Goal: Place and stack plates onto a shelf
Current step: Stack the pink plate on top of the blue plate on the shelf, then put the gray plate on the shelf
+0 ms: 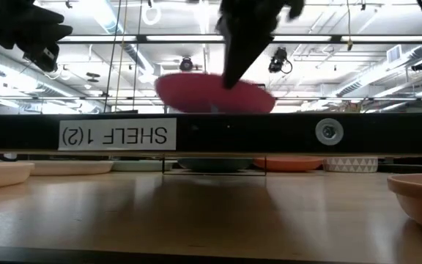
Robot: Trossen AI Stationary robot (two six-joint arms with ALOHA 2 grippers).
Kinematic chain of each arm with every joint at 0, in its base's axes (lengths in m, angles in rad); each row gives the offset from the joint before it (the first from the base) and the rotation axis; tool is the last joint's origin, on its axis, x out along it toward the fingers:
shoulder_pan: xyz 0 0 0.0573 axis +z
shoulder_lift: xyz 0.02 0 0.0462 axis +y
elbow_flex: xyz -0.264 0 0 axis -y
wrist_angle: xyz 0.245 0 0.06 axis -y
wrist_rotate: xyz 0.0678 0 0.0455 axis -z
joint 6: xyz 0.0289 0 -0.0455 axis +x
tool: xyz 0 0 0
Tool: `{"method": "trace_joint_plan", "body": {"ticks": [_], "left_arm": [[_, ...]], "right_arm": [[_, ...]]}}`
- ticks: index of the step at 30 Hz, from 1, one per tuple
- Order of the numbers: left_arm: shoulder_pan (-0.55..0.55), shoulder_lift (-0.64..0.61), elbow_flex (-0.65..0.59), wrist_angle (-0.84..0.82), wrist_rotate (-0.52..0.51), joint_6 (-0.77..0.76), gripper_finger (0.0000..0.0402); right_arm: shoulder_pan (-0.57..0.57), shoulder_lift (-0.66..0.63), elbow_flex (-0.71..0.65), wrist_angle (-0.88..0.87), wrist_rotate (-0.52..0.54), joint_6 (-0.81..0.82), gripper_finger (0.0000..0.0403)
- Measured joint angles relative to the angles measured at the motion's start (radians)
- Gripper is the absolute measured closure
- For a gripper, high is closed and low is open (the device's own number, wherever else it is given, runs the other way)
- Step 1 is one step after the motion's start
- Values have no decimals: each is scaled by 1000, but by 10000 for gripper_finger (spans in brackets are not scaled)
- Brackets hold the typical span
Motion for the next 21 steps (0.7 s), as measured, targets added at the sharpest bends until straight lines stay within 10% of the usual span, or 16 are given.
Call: {"method": "trace_joint_plan", "body": {"ticks": [21], "left_arm": [[0, 0, 0, -53, -3, -28, 299]], "right_arm": [[-96, 19, 0, 39, -131, -14, 334]]}}
